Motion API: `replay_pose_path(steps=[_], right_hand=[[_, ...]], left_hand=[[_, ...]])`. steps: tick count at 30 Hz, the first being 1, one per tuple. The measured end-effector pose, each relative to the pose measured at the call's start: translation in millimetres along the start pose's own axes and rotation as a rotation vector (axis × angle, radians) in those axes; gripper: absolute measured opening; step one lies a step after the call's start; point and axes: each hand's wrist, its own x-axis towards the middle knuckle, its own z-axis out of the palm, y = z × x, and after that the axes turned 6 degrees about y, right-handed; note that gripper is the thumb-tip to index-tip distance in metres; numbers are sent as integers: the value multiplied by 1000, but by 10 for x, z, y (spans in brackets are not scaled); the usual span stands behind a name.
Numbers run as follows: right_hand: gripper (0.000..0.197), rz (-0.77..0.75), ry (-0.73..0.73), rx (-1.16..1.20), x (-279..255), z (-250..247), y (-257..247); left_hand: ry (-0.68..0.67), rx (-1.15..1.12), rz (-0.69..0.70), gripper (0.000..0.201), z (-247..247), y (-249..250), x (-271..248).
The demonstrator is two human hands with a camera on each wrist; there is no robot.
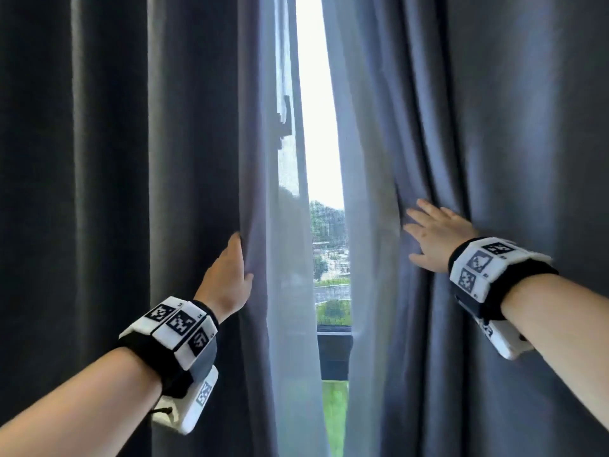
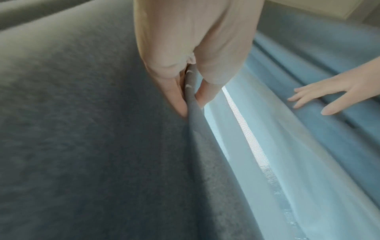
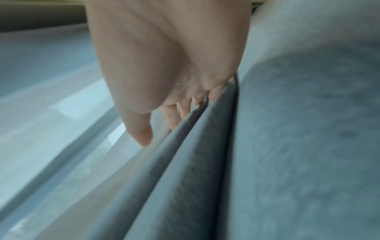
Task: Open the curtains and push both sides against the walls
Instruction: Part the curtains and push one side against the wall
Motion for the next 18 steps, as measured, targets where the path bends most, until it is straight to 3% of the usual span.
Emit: replay_pose_path(steps=[5, 10, 15, 18], right_hand=[[60, 258, -78, 1, -126, -2, 287], [67, 497, -55, 244, -104, -292, -167], [81, 345, 64, 482, 44, -636, -876], [62, 245, 146, 536, 150, -826, -1274]], left_hand=[[26, 52, -105, 64, -205, -273, 16], [36, 66, -138, 57, -349, -448, 32], [25, 85, -116, 48, -427, -490, 26], [7, 61, -70, 53, -465, -508, -28]])
